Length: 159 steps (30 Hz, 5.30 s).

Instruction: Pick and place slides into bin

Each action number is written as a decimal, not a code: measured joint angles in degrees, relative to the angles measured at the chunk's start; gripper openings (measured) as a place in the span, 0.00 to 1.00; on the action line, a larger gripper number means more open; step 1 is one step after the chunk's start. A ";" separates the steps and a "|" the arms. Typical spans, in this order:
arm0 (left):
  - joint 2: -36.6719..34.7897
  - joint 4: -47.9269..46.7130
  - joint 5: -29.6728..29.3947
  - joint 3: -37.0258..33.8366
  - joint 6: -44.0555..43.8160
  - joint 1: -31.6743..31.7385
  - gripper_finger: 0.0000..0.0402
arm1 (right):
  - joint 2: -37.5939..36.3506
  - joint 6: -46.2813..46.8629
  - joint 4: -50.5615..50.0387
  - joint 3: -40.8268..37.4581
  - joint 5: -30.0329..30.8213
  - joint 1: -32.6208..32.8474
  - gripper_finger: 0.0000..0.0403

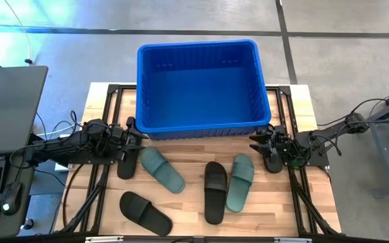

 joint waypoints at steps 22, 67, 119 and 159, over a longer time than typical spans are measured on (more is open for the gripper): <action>0.02 0.04 -0.19 0.00 0.02 0.00 0.45 | 0.00 0.00 0.02 -0.01 0.00 0.02 0.60; 23.59 -10.08 -10.96 38.11 19.25 -0.04 0.45 | 0.02 -18.79 20.67 0.00 -5.95 0.00 0.60; 63.58 -34.34 -4.45 84.02 20.39 0.00 0.45 | 57.55 -8.88 -28.10 65.32 -13.13 -0.75 0.60; 63.86 -46.41 -4.84 84.00 20.85 0.00 0.45 | 75.14 26.20 -95.94 57.81 -12.14 3.98 0.60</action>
